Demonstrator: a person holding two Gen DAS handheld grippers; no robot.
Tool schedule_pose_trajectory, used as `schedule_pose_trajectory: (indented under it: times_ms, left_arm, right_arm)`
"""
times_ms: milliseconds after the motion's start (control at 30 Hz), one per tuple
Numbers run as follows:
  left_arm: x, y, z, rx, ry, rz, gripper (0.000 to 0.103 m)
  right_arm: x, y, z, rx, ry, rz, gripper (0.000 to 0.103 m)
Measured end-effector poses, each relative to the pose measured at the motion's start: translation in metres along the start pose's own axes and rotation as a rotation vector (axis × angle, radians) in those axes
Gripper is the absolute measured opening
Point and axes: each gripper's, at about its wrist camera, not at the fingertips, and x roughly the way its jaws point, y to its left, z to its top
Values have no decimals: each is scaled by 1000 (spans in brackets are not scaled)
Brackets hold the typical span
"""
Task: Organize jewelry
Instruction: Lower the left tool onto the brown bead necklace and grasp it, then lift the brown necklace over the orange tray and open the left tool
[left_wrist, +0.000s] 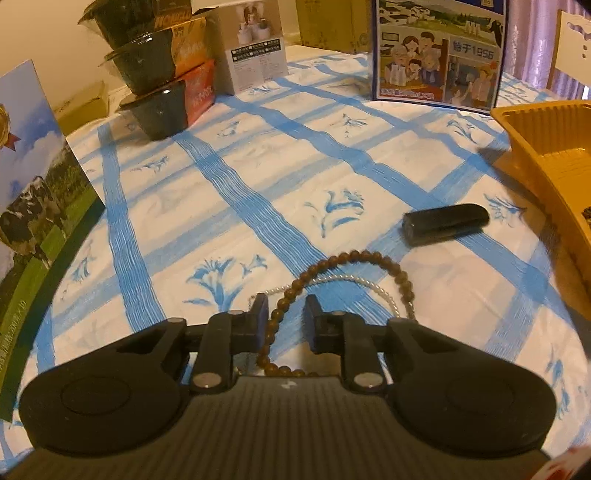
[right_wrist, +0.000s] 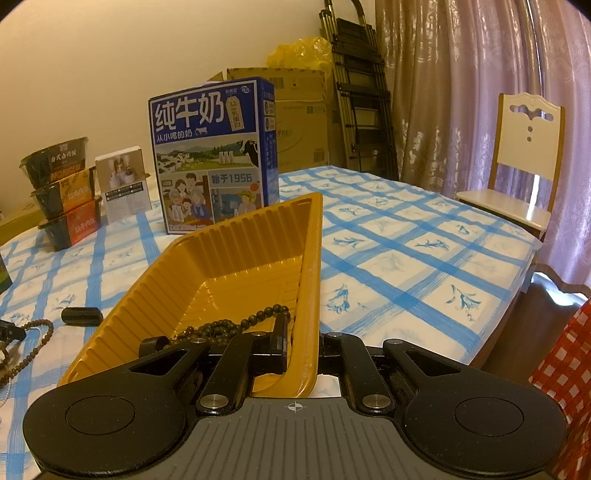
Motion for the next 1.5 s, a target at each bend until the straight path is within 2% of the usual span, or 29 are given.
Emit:
schedule_pose_trajectory:
  times_ms: [67,433,567,667,933,1100,1333,1500]
  left_arm:
    - [-4,-1,-2,-1,12,-51,6]
    - [1,-8,1,42,24,-40,6]
    - [-6,-6,4,21,18,-44,5]
    - [-25,-6,8,5,-22,-66,5]
    - [-122,-7,41,-5,-207,-128,5]
    - [-172,-8,59,-22,-301,-135,5]
    - [-221,-14,75,-32,-398,-199,5]
    - [-241,-24,87,-21,-442,-249,5]
  right_arm:
    - [0,1,1,0,0,-1,9]
    - [1,0,-3,0,3,-4,9]
    - [1,1,-2,-3,3,-3,9]
    - [1,1,0,-8,3,-2,9]
    - [1,1,1,-3,3,-2,9]
    - [1,1,1,-2,5,-1,9]
    - [1,1,1,-2,4,-2,9]
    - [1,1,1,-3,4,-2,9]
